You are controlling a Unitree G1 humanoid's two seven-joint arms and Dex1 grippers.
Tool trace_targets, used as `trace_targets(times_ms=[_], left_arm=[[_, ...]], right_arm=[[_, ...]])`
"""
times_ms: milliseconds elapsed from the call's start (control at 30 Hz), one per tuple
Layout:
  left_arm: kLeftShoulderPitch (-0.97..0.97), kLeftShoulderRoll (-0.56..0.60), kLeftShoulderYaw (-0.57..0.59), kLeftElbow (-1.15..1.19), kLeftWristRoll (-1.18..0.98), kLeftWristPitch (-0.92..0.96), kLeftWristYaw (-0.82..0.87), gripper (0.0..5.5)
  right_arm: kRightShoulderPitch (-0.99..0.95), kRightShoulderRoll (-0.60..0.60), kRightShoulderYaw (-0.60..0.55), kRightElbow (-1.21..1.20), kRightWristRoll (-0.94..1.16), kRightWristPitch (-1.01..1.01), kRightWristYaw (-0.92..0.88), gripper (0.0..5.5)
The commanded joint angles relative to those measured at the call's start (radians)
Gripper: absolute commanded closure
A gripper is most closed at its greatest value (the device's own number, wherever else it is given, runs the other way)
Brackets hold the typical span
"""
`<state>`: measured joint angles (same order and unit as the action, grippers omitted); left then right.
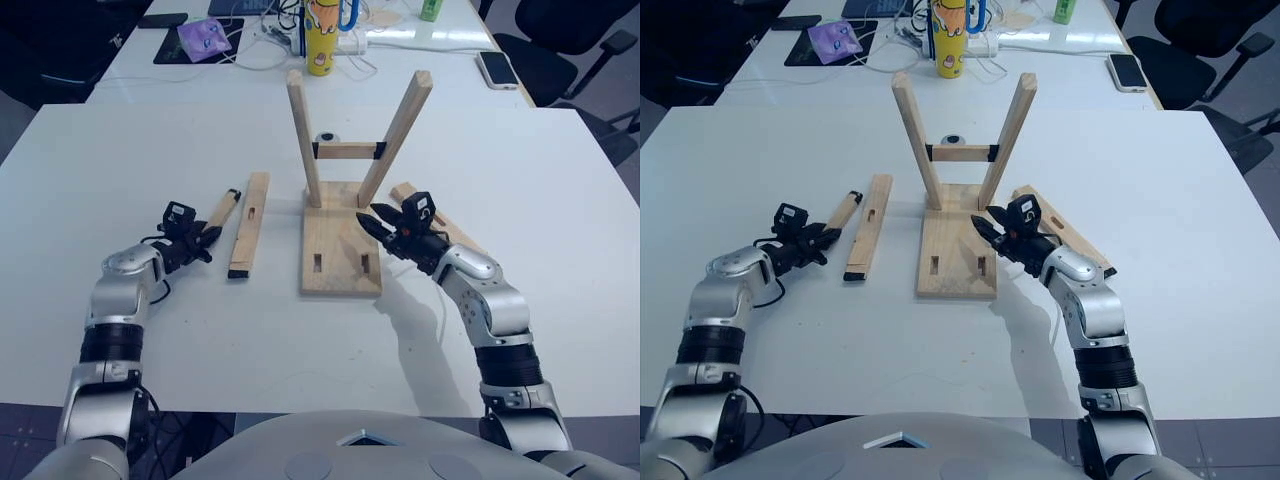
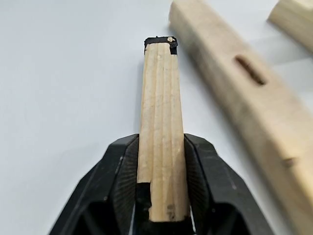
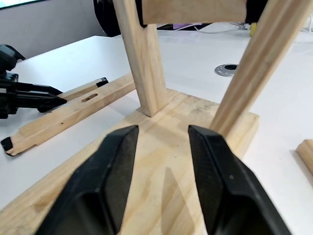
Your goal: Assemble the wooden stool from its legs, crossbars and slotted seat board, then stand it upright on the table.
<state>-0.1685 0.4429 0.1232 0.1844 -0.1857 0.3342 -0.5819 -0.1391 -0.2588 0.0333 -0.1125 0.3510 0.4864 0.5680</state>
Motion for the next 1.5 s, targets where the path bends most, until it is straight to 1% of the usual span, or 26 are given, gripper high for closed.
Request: trace_targets(times_ms=[33,100,167,233,367,467,600,667,800,900,1033,1200,1467,1500], left_arm=[[0.14,-0.026,-0.003,-0.305,0.043,-0.235,0.046,4.19],[0.205,-0.022,-0.041,-0.403,0.076,-0.327,0.037,4.19],[0.256,-0.027,-0.074,-0.464,0.078,-0.366,0.025,4.19],[0.292,-0.032,-0.116,-0.505,0.073,-0.384,0.007,4.19],[0.303,-0.04,-0.189,-0.533,0.078,-0.377,-0.007,4.19],[0.282,-0.057,-0.216,-0.53,0.066,-0.359,0.0,4.19],[0.265,-0.081,-0.234,-0.529,0.054,-0.343,0.014,4.19],[0.251,-0.093,-0.243,-0.526,0.05,-0.335,0.017,4.19],[0.229,-0.112,-0.268,-0.524,0.051,-0.324,0.019,4.19],[0.206,-0.123,-0.297,-0.517,0.071,-0.326,0.025,4.19],[0.181,-0.13,-0.326,-0.515,0.091,-0.327,0.03,4.19],[0.187,-0.125,-0.325,-0.515,0.094,-0.325,0.044,4.19],[0.186,-0.122,-0.326,-0.498,0.118,-0.329,0.068,4.19],[0.188,-0.123,-0.327,-0.497,0.122,-0.33,0.071,4.19]], right_arm=[[0.022,0.057,-0.061,-0.084,0.166,0.118,-0.008,3.6],[0.018,0.086,-0.091,-0.112,0.254,0.179,-0.022,3.6],[0.005,0.123,-0.137,-0.123,0.359,0.246,-0.056,3.6],[-0.006,0.155,-0.176,-0.135,0.456,0.302,-0.089,3.6],[-0.018,0.172,-0.206,-0.152,0.556,0.355,-0.129,3.6],[-0.024,0.182,-0.226,-0.155,0.635,0.388,-0.155,3.21],[-0.058,0.2,-0.252,-0.149,0.759,0.423,-0.186,2.53],[-0.073,0.207,-0.256,-0.142,0.804,0.432,-0.205,2.48],[-0.095,0.228,-0.25,-0.127,0.847,0.425,-0.244,2.48],[-0.102,0.229,-0.215,-0.119,0.797,0.396,-0.247,2.48],[-0.11,0.254,-0.221,-0.085,0.783,0.352,-0.276,2.48],[-0.122,0.263,-0.234,-0.074,0.795,0.322,-0.307,3.16],[-0.125,0.258,-0.235,-0.085,0.82,0.323,-0.333,4.49],[-0.125,0.258,-0.234,-0.086,0.823,0.325,-0.335,4.59]])
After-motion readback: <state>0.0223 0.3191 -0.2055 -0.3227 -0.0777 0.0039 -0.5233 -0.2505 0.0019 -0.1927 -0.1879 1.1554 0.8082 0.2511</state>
